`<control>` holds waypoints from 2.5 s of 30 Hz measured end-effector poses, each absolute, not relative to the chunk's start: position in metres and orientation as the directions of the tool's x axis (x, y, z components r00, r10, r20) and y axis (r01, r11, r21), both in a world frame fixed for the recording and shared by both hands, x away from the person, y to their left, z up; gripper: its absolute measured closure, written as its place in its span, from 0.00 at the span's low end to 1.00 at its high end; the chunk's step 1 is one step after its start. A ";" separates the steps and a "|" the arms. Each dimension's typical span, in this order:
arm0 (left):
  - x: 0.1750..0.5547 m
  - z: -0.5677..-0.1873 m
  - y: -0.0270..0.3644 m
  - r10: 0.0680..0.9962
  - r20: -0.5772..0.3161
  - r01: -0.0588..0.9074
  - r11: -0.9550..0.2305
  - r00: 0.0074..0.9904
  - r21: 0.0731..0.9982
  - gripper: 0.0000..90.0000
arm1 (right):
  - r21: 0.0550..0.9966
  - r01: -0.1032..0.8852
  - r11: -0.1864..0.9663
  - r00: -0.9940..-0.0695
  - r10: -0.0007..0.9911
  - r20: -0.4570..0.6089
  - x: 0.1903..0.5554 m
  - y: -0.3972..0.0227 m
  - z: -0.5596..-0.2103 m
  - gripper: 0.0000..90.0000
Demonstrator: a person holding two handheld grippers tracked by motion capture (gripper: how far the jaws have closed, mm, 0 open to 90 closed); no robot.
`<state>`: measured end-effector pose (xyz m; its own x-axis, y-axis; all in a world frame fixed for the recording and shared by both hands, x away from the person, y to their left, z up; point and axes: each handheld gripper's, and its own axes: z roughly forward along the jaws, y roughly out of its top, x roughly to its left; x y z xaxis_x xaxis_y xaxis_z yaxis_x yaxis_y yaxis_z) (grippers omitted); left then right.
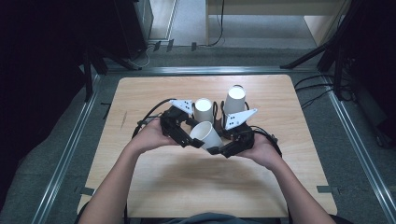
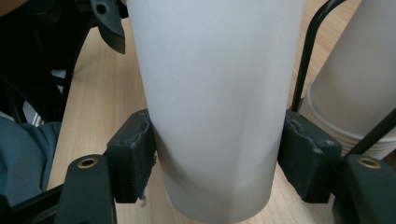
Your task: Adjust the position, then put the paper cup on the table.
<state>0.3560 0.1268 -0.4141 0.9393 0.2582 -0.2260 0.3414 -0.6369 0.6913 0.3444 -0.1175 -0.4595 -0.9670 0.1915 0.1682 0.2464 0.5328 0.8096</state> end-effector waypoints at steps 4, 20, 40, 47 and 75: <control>0.355 -0.416 0.130 0.272 -0.237 0.358 -0.617 0.933 0.701 0.14 | 0.815 0.246 0.524 -0.967 0.193 0.168 0.345 -0.119 -0.459 0.37; 0.349 -0.428 0.124 0.303 -0.284 0.411 -0.557 0.910 0.722 0.15 | 0.822 0.255 0.510 -0.965 0.191 0.181 0.346 -0.122 -0.458 0.37; 0.345 -0.430 0.117 0.322 -0.276 0.412 -0.514 0.906 0.752 0.26 | 0.820 0.268 0.507 -0.963 0.174 0.207 0.345 -0.116 -0.462 0.37; 0.344 -0.430 0.116 0.316 -0.273 0.407 -0.525 0.909 0.748 0.27 | 0.810 0.279 0.515 -0.960 0.171 0.222 0.345 -0.115 -0.463 0.36; 0.347 -0.423 0.142 0.318 -0.251 0.393 -0.544 0.914 0.742 0.27 | 0.805 0.282 0.522 -0.955 0.229 0.187 0.341 -0.145 -0.456 0.27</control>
<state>0.3471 0.1419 -0.4227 0.9142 0.3180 -0.2513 0.3930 -0.5438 0.7415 0.3410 -0.1454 -0.4563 -0.9555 0.2285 0.1866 0.2820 0.5217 0.8052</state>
